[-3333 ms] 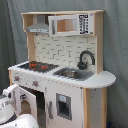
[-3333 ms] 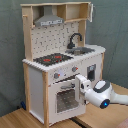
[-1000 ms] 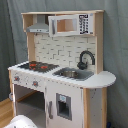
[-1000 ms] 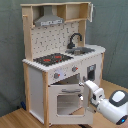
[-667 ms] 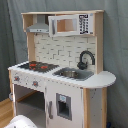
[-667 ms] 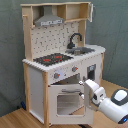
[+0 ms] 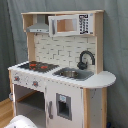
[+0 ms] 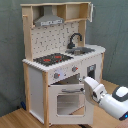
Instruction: Play with the kitchen
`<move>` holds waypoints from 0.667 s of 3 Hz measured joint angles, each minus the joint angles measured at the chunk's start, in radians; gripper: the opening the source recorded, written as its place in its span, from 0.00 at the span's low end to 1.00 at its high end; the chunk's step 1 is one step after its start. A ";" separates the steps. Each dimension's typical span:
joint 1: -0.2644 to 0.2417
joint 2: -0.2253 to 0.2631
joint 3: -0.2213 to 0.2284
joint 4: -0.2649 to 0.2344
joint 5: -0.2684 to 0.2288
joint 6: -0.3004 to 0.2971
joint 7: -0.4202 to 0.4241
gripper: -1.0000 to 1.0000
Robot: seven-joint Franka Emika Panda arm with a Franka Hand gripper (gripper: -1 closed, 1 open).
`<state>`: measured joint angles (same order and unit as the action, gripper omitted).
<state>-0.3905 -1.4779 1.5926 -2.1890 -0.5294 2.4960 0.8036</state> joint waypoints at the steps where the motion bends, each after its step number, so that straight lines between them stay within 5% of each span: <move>1: -0.001 0.009 -0.021 -0.006 0.000 0.000 -0.126 1.00; 2: 0.000 0.016 -0.041 -0.016 0.002 -0.001 -0.224 1.00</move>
<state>-0.3904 -1.4617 1.5519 -2.2051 -0.5272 2.4951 0.5798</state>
